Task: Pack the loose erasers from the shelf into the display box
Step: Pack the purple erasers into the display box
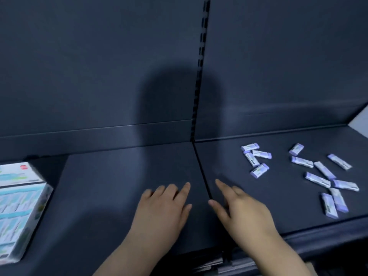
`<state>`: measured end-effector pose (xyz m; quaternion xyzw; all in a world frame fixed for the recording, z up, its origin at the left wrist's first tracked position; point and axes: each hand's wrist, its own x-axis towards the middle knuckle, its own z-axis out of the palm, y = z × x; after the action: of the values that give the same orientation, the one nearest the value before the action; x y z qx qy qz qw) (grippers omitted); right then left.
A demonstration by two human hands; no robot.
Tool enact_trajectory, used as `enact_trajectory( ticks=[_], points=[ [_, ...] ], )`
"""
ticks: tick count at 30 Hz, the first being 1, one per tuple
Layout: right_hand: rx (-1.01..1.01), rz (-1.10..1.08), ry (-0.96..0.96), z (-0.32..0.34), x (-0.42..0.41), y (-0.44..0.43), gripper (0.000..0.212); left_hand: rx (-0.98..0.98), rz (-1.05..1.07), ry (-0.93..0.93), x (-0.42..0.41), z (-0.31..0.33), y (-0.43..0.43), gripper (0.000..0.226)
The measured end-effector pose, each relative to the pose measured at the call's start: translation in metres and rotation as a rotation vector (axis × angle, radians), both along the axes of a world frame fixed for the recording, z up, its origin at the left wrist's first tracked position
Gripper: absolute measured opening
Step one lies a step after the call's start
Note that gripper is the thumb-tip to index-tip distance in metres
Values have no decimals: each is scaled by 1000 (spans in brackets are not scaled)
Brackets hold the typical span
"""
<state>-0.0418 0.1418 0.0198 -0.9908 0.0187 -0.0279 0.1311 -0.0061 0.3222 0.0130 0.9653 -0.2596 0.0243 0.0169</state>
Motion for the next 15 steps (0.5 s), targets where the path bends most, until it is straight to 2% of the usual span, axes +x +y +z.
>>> enact_trajectory(
  ticks=[3, 6, 9, 13, 15],
  points=[
    [-1, -56, -9, -3, -4, -9, 60, -50, -56, -24, 5, -5, -10, 48],
    [8, -76, 8, -8, -9, -18, 59, -20, -45, 66, 3, 6, -24, 55],
    [8, -78, 10, -12, -8, -35, 59, 13, -73, -12, 0, -1, -42, 56],
    [29, -73, 6, -15, -1, -73, 59, 35, -29, 32, 7, -15, -74, 55],
    [47, -59, 18, -14, 4, -94, 58, -14, -24, 8, 8, -14, -97, 54]
  ],
)
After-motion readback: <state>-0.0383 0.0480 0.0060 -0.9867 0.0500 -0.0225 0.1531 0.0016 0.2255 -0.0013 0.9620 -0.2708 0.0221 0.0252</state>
